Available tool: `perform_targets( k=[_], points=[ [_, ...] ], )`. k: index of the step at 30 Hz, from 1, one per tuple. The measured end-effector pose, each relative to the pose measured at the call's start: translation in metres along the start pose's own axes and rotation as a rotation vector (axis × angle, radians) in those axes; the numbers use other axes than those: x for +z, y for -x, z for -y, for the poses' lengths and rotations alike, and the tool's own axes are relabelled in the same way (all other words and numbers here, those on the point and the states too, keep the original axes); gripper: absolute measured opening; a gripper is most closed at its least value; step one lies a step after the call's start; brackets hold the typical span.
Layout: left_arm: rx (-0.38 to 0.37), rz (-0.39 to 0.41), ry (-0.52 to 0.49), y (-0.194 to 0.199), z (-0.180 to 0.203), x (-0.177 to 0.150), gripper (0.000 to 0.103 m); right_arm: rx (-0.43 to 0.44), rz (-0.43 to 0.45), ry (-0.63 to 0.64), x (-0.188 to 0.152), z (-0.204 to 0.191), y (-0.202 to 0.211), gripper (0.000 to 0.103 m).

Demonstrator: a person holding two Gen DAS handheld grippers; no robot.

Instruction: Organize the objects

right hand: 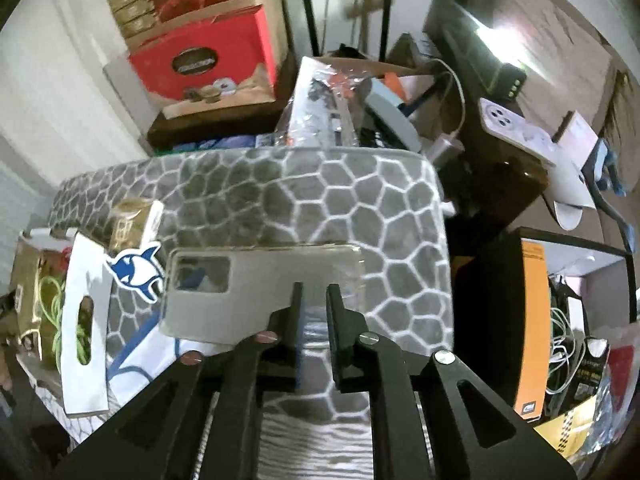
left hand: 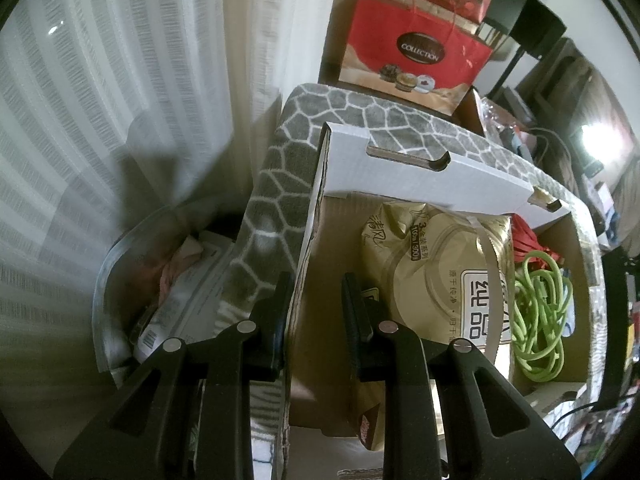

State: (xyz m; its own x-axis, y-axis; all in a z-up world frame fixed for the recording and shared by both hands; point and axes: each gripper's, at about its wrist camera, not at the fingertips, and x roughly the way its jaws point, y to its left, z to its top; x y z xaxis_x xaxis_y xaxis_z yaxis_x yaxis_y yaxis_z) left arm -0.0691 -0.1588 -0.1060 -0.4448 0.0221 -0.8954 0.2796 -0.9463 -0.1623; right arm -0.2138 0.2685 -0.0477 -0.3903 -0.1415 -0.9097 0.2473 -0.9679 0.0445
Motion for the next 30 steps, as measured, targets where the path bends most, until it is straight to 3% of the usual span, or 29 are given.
perform_targets(
  k=[2, 5, 7, 9, 11, 18, 25, 28, 30],
  points=[
    [0.002, 0.000, -0.002, -0.001, -0.001, 0.000, 0.021, 0.027, 0.000, -0.001, 0.000, -0.008, -0.002, 0.043],
    [-0.001, -0.001, -0.001, -0.001, -0.002, 0.000, 0.021, 0.077, 0.010, 0.007, 0.002, -0.024, -0.004, 0.045],
    [-0.004, -0.001, 0.001, -0.001, -0.002, 0.000, 0.021, 0.121, 0.017, 0.042, 0.003, -0.041, -0.005, 0.053],
    [-0.003, -0.002, 0.001, -0.001, -0.002, -0.001, 0.021, 0.155, 0.019, 0.107, 0.004, -0.062, -0.006, 0.074],
    [-0.002, -0.002, 0.001, -0.001, -0.002, -0.001, 0.021, 0.186, 0.027, 0.165, 0.003, -0.081, -0.007, 0.078],
    [-0.003, -0.002, 0.001, -0.001, -0.002, -0.001, 0.021, 0.173, 0.037, 0.307, -0.003, -0.130, -0.020, 0.078],
    [-0.005, -0.002, 0.002, 0.000, -0.001, -0.001, 0.022, 0.142, 0.023, 0.360, -0.009, -0.146, -0.039, 0.076],
    [-0.006, -0.001, 0.001, 0.001, 0.000, -0.002, 0.022, 0.139, 0.016, 0.370, -0.010, -0.148, -0.047, 0.064],
    [-0.006, -0.001, 0.002, 0.001, 0.000, -0.002, 0.022, 0.138, 0.008, 0.371, -0.010, -0.147, -0.051, 0.049]
  ],
)
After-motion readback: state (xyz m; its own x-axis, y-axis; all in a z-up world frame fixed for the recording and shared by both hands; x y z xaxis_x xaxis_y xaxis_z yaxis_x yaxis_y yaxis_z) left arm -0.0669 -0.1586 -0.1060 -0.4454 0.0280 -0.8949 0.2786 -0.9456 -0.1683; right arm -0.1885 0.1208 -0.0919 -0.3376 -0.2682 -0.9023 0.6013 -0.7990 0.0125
